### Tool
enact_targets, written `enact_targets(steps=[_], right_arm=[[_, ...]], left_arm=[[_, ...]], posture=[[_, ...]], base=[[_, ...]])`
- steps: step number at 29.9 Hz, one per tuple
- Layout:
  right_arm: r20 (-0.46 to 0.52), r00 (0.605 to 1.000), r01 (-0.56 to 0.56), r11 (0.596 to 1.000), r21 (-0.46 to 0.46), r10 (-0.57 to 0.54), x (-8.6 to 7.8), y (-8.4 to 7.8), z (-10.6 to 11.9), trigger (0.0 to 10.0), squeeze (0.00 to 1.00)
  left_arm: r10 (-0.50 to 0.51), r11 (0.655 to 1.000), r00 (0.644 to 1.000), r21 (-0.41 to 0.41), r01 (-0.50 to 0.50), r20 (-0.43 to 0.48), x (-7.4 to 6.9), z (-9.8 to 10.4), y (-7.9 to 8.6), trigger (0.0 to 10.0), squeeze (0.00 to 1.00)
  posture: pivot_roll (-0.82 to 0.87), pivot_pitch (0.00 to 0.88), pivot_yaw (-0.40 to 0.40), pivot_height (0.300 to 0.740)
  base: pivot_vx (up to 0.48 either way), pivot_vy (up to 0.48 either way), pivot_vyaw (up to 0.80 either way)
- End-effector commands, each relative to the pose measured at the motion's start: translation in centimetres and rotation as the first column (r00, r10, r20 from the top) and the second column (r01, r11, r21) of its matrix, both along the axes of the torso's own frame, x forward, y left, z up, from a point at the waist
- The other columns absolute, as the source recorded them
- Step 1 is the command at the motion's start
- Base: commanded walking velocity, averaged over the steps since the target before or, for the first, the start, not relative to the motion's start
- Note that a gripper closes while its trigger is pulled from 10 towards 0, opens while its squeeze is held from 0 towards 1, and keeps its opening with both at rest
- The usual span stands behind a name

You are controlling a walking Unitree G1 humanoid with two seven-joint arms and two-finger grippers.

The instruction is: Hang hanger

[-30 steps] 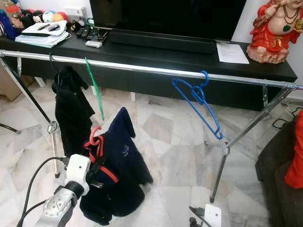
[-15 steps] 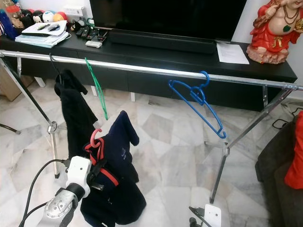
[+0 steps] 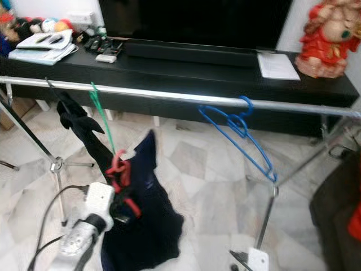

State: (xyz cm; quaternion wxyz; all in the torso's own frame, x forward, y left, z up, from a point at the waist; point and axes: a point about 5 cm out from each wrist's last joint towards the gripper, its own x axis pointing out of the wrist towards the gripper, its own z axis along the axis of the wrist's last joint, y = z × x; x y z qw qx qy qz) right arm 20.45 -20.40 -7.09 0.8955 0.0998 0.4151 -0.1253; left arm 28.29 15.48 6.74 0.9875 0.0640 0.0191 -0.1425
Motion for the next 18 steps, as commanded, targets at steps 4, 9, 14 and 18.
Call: enact_targets(steps=[4,9,14,18], right_arm=[[-0.021,1.000,-0.007,1.000,0.017,0.007,-0.64,0.86,-0.49,10.0,0.00],[-0.020,1.000,-0.010,1.000,0.016,0.010,-0.57,0.90,-0.46,10.0,0.00],[-0.020,1.000,-0.009,1.000,0.016,0.010,-0.55,0.86,-0.44,10.0,0.00],[-0.018,1.000,-0.009,1.000,0.016,0.010,-0.53,0.79,-0.42,10.0,0.00]], left_arm=[[0.015,1.000,1.000,0.014,-0.015,0.016,-0.22,0.15,0.62,10.0,0.00],[-0.009,1.000,1.000,0.011,0.009,0.029,-0.22,0.32,0.23,10.0,0.00],[-0.026,1.000,0.999,0.017,0.026,0.030,-0.26,0.32,0.00,10.0,0.00],[-0.011,1.000,0.999,0.029,0.010,0.036,-0.15,0.40,0.09,10.0,0.00]], posture=[[0.00,0.174,-0.046,0.740],[0.00,0.175,-0.047,0.740],[0.00,0.174,-0.047,0.740],[0.00,0.174,-0.048,0.740]], base=[[0.350,0.000,0.00],[0.331,0.000,0.00],[0.052,0.000,0.00],[0.000,0.000,0.00]])
